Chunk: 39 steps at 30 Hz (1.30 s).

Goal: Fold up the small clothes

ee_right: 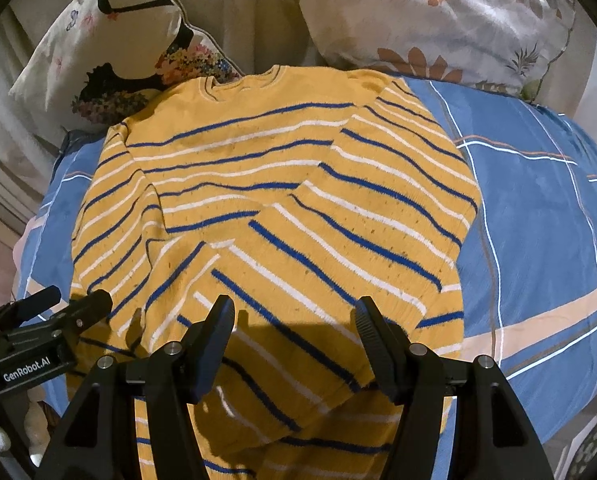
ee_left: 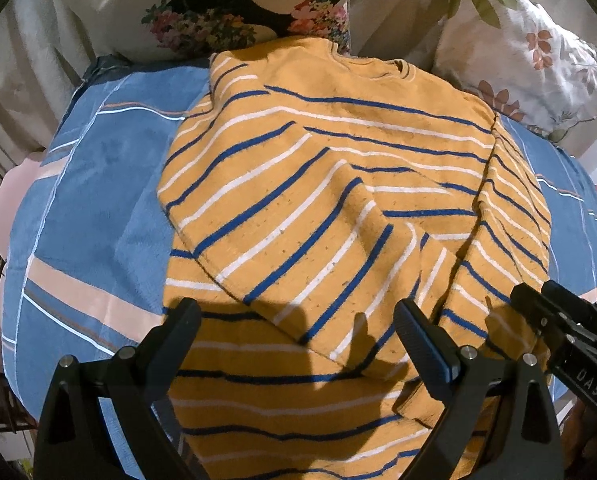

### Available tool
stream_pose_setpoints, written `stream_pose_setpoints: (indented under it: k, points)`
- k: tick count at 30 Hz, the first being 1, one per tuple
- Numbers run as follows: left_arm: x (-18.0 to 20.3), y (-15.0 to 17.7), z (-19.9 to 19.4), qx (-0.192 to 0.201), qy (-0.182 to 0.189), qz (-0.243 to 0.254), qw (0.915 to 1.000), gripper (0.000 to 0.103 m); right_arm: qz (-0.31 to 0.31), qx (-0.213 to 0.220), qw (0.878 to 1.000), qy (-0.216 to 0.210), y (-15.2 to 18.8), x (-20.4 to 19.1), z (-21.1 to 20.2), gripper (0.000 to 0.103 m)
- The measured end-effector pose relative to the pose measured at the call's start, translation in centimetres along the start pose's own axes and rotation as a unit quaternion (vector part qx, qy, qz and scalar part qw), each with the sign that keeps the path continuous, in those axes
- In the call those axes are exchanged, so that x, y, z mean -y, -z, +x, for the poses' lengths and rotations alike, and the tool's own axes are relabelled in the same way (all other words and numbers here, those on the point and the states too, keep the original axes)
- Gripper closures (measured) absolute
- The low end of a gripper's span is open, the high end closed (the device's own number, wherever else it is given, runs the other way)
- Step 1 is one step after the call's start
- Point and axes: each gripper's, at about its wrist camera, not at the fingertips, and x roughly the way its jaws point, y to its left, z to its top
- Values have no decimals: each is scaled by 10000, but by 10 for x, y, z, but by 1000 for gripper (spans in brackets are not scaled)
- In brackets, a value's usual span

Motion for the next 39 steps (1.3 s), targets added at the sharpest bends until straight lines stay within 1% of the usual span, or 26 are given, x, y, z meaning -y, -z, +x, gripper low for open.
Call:
stream_pose_setpoints:
  k: [4, 6, 7, 10, 12, 15, 18, 22, 24, 25, 26, 27, 28, 29, 30, 32, 34, 36, 39]
  points:
    - [-4, 1, 2, -19, 8, -10, 10000, 6, -33, -18, 10000, 11, 4, -1, 1, 36]
    - [-7, 1, 4, -36, -3, -7, 10000, 6, -105, 6, 9999, -65, 6, -2, 0, 36]
    - [-8, 1, 5, -42, -11, -12, 10000, 6, -163, 29, 9998, -149, 8, -3, 0, 36]
    - [-11, 2, 7, -72, -26, -57, 10000, 6, -376, 92, 9973, -618, 15, -10, -5, 35]
    - [-15, 2, 8, -27, -53, -164, 9998, 6, -618, 125, 9949, -783, 20, -18, -8, 32]
    - [-21, 2, 7, -4, -101, -353, 9993, 6, -991, 66, 9918, -806, 29, -29, -4, 32]
    - [-23, 5, 3, 23, -252, -480, 9985, 6, -1299, -8, 9882, -811, 37, -35, 4, 32]
    - [-23, 11, -8, 96, -464, -643, 9968, 6, -1791, -25, 9803, -835, 41, -43, 11, 32]
    - [-22, 13, -10, 102, -541, -731, 9958, 6, -2086, -15, 9749, -781, 42, -49, 16, 32]
    - [-21, 15, -11, 94, -588, -786, 9951, 6, -2297, 8, 9706, -711, 45, -55, 19, 39]
    - [-20, 17, -12, 87, -623, -815, 9947, 6, -2512, 56, 9657, -656, 48, -59, 21, 51]
    - [-19, 19, -13, 77, -675, -865, 9939, 6, -2687, 77, 9609, -667, 51, -61, 23, 83]
    - [-19, 21, -14, 77, -702, -900, 9934, 6, -2770, 74, 9582, -718, 51, -62, 22, 95]
    - [-18, 23, -15, 81, -738, -949, 9927, 6, -2721, 112, 9586, -827, 49, -59, 19, 95]
    - [-16, 25, -17, 92, -777, -996, 9919, 6, -2558, 167, 9609, -1042, 44, -51, 12, 97]
    - [-13, 27, -18, 102, -839, -1065, 9907, 6, -2291, 237, 9650, -1256, 37, -36, 2, 97]
    - [-8, 27, -19, 125, -865, -1122, 9898, 6, -2007, 394, 9698, -1326, 27, -16, -10, 97]
    - [1, 27, -20, 164, -867, -1119, 9898, 6, -1715, 563, 9756, -1250, 18, 5, -20, 97]
    - [16, 27, -18, 165, -813, -1073, 9908, 6, -1246, 783, 9847, -927, 5, 47, -32, 97]
